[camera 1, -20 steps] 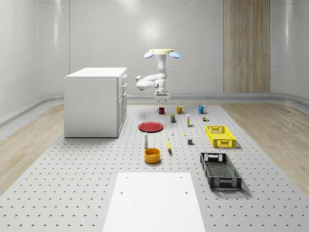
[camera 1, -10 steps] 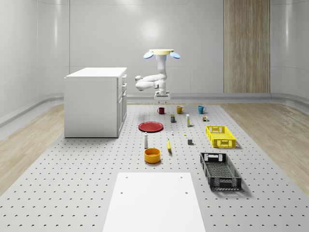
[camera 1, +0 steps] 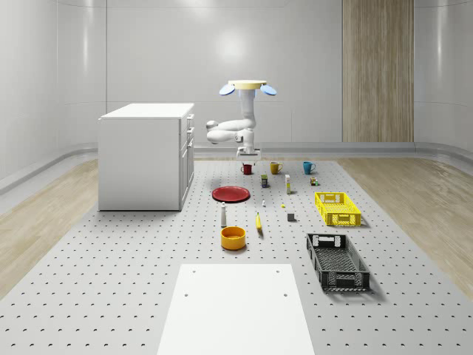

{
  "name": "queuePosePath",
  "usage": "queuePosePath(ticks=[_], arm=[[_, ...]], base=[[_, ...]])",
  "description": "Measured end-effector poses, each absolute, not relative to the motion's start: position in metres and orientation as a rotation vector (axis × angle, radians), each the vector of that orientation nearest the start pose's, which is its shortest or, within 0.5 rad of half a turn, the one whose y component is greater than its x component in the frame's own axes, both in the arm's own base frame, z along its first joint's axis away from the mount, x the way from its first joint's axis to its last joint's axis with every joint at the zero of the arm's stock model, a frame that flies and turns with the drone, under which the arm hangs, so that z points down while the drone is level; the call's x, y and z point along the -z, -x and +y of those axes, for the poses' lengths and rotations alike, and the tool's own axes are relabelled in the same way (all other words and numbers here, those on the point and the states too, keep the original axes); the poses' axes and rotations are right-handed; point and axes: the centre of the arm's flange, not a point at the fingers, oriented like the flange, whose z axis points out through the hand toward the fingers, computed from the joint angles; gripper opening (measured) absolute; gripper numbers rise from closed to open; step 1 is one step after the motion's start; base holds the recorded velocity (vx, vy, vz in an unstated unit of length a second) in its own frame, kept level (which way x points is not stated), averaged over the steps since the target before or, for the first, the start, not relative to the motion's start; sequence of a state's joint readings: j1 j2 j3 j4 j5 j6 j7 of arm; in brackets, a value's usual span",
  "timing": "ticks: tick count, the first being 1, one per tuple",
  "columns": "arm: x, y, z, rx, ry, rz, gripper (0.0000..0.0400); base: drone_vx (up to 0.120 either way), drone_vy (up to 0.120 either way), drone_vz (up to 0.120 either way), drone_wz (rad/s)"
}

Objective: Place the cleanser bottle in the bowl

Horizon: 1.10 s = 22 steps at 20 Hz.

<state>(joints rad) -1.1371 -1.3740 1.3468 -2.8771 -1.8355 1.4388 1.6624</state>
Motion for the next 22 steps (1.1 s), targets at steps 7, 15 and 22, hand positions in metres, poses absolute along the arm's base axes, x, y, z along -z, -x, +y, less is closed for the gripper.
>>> queuePosePath(ticks=[7, 15, 22], arm=[[-0.4907, -0.3068, -0.0001, -0.785, -0.001, -0.002, 0.04], [-0.4907, -0.3068, 0.0, -0.785, -0.001, -0.002, 0.04], [-0.4907, -0.3068, 0.0, -0.785, -0.001, -0.002, 0.04]], base=[[0.12, 0.0, 0.0, 0.0], [0.12, -0.045, 0.0, 0.0], [0.12, -0.029, 0.0, 0.0]])
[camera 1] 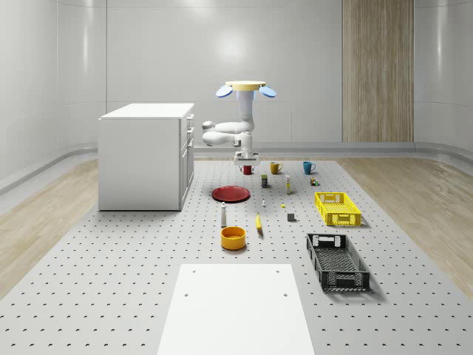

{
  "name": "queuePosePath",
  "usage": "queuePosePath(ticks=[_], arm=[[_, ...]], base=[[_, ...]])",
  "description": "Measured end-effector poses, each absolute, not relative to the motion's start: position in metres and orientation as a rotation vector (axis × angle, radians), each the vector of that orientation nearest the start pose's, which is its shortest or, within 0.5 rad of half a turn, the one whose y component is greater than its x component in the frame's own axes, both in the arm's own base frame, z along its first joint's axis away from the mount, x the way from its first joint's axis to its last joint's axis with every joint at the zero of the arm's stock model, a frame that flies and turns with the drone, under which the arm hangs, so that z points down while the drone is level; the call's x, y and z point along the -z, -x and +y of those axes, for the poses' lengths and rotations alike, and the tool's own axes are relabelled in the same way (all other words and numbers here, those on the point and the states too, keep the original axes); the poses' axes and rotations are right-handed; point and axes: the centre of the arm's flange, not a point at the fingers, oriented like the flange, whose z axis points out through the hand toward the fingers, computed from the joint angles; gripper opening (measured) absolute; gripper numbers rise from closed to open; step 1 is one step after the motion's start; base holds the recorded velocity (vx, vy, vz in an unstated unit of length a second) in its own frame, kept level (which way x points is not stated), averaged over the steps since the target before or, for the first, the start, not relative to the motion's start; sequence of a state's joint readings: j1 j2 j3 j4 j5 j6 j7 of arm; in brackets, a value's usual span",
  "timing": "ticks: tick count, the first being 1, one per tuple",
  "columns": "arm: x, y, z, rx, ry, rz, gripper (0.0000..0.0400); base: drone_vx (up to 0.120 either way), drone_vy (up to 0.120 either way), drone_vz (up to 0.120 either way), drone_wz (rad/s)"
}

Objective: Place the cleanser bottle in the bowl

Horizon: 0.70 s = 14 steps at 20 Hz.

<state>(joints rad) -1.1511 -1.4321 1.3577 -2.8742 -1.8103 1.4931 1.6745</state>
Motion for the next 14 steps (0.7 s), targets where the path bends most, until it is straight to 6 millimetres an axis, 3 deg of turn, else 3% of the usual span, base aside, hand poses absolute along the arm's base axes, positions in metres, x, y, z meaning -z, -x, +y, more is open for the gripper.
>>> queuePosePath(ticks=[2, 8, 12, 14], arm=[[-0.4907, -0.3068, 0.0, -0.785, -0.001, -0.002, 0.04], [-0.4907, -0.3068, 0.0, -0.785, -0.001, -0.002, 0.04], [-0.4907, -0.3068, 0.0, -0.785, -0.001, -0.002, 0.04], [-0.4907, -0.3068, 0.0, -0.785, -0.001, -0.002, 0.04]], base=[[0.12, -0.08, 0.0, 0.0], [0.12, 0.0, 0.0, 0.0], [0.12, 0.0, -0.11, 0.0], [0.12, 0.0, 0.0, 0.0]])
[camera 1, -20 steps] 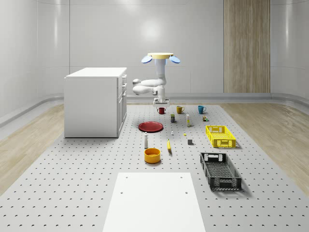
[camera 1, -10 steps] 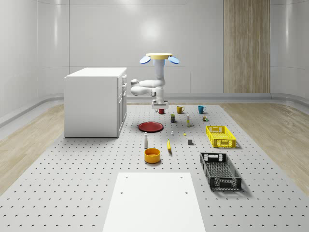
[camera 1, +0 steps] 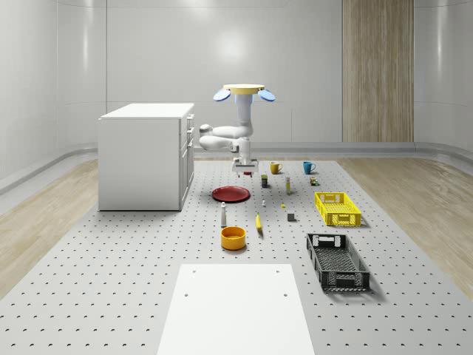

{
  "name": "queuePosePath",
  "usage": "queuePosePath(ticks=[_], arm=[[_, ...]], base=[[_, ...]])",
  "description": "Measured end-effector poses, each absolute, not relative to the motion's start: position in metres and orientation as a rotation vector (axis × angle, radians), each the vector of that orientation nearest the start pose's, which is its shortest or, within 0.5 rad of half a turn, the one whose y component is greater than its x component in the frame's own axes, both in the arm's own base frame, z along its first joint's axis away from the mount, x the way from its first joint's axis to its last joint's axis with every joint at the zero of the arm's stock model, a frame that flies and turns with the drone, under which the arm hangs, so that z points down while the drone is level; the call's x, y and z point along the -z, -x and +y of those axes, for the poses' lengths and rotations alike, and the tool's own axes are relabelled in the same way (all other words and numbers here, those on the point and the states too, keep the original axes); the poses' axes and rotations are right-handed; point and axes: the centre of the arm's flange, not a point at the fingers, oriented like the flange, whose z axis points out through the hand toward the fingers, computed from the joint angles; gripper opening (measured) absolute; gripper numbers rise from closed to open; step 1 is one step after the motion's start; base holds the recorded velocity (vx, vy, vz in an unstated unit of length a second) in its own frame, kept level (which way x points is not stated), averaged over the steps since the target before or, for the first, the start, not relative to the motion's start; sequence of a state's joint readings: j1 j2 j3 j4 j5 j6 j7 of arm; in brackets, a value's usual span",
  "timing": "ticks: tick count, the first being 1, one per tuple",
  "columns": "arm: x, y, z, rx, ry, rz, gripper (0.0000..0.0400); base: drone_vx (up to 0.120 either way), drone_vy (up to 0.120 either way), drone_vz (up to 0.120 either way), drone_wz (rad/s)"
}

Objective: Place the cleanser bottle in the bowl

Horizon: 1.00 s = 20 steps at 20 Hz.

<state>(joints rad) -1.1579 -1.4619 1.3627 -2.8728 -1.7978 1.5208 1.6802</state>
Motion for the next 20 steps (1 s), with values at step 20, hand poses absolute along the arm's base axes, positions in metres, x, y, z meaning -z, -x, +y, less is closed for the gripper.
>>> queuePosePath(ticks=[20], arm=[[-0.4907, -0.3068, 0.0, -0.785, -0.001, -0.002, 0.04]], base=[[0.12, -0.01, 0.0, 0.0]])
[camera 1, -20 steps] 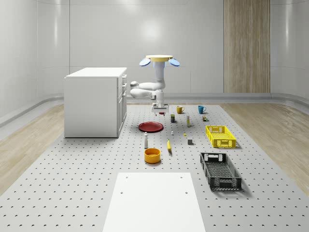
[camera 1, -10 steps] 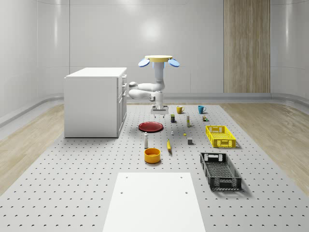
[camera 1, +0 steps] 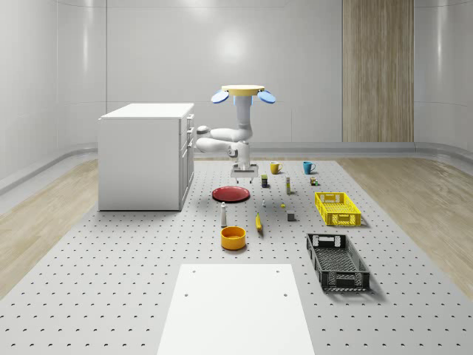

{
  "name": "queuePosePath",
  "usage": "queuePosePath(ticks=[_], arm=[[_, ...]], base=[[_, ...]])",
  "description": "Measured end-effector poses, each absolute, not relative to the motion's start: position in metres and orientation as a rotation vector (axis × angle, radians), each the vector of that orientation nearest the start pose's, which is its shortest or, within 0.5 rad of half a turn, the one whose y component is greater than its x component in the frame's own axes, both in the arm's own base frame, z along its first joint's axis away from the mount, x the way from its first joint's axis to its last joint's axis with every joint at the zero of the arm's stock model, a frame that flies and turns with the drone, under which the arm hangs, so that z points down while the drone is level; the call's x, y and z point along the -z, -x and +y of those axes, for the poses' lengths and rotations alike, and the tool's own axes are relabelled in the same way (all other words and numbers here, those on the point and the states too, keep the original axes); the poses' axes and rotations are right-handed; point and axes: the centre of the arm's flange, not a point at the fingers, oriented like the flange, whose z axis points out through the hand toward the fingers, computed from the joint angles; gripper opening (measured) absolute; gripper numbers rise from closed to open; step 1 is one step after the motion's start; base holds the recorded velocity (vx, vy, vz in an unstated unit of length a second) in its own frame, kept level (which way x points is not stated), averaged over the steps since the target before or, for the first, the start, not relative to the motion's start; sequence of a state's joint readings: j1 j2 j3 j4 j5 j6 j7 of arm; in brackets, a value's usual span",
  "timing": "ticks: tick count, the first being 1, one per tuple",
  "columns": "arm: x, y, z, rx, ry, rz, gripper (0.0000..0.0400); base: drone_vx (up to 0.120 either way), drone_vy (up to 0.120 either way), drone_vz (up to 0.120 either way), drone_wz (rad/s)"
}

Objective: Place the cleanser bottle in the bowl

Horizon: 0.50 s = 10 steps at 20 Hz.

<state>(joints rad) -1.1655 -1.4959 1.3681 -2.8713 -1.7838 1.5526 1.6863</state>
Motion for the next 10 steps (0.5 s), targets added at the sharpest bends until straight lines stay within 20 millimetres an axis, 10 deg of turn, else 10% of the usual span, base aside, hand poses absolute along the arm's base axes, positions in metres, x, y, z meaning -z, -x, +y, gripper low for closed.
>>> queuePosePath(ticks=[3, 10], arm=[[-0.491, -0.307, 0.0, -0.785, -0.001, -0.002, 0.04], [-0.491, -0.307, 0.018, -0.785, -0.001, -0.002, 0.04]], base=[[0.12, 0.0, 0.0, 0.0], [0.0, 0.0, 0.0, 0.0]])
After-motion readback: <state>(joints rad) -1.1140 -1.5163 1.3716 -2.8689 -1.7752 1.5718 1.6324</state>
